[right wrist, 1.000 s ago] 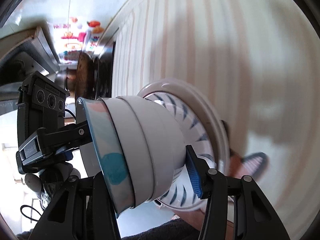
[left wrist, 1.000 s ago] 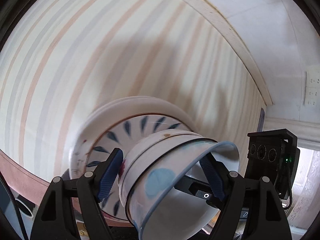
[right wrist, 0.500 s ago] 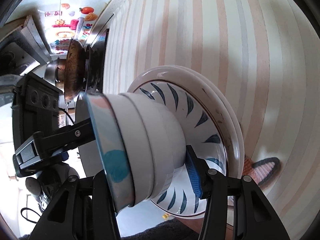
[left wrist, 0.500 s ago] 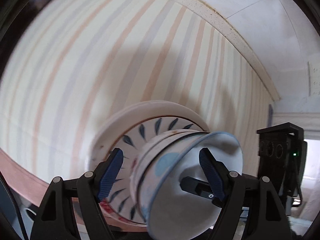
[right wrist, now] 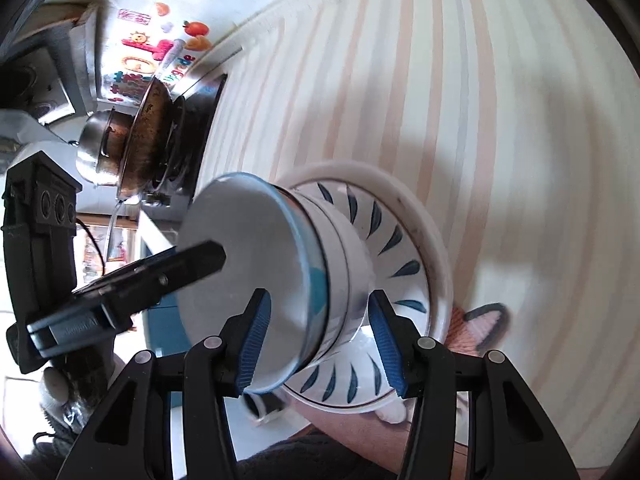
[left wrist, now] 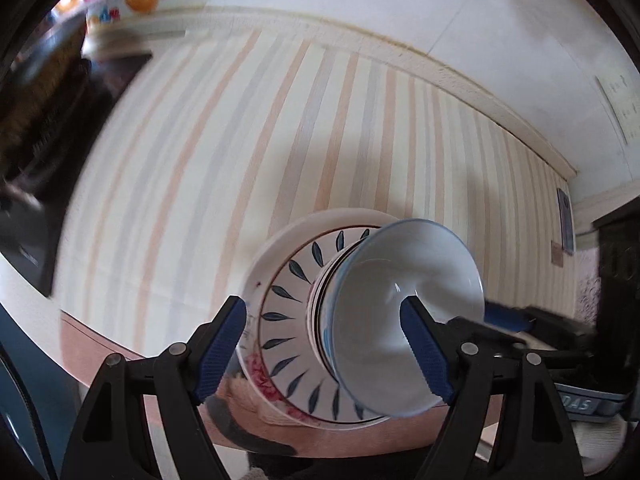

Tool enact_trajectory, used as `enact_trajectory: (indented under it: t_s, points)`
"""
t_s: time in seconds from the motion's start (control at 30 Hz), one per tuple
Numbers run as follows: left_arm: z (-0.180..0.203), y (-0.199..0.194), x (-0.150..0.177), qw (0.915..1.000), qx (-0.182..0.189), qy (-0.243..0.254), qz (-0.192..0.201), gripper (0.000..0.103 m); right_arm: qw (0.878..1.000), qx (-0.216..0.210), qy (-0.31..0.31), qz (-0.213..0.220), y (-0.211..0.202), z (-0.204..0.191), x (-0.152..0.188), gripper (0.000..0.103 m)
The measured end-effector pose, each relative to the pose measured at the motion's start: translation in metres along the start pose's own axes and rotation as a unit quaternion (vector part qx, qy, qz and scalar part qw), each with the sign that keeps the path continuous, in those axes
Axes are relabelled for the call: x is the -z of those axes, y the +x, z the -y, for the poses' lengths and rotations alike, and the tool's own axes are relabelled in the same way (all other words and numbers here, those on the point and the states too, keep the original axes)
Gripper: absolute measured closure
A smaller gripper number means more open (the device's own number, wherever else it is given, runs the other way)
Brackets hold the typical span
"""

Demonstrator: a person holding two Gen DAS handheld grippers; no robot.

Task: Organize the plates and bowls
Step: 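Lower the bowl stack onto the plates and open the right tool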

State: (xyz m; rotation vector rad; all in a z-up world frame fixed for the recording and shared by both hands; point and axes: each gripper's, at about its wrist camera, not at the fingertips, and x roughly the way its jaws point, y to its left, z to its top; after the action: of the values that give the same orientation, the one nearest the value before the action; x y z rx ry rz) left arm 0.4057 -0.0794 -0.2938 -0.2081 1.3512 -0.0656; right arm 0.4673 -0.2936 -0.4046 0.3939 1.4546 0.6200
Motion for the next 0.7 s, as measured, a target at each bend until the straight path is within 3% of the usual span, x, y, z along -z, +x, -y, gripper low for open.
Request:
enact_trajectory:
  t_s: [0.17, 0.23, 0.43, 0.57, 0.7]
  points:
    - [-0.002, -0.036, 0.013, 0.9966, -0.003, 0.019, 0.080, 0.015, 0.996, 0.069, -0.023, 0.056, -0.033, -0.024, 0.021, 0.026]
    - [-0.005, -0.049, 0.018, 0.9947, 0.004, 0.024, 0.100, 0.001, 0.993, 0.086, -0.021, 0.077, -0.045, -0.031, 0.031, 0.017]
    - [-0.013, -0.085, 0.034, 0.9872, -0.005, 0.058, 0.149, 0.001, 0.977, 0.137, -0.002, 0.164, -0.087, -0.059, 0.071, 0.006]
    - [-0.016, -0.109, 0.048, 0.9817, 0.007, 0.082, 0.171, 0.001, 0.961, 0.179, 0.006, 0.211, -0.101, -0.085, 0.098, 0.004]
    - [-0.013, -0.134, 0.066, 0.9735, -0.006, 0.105, 0.203, 0.001, 0.953, 0.182, 0.018, 0.243, -0.111, -0.102, 0.124, 0.003]
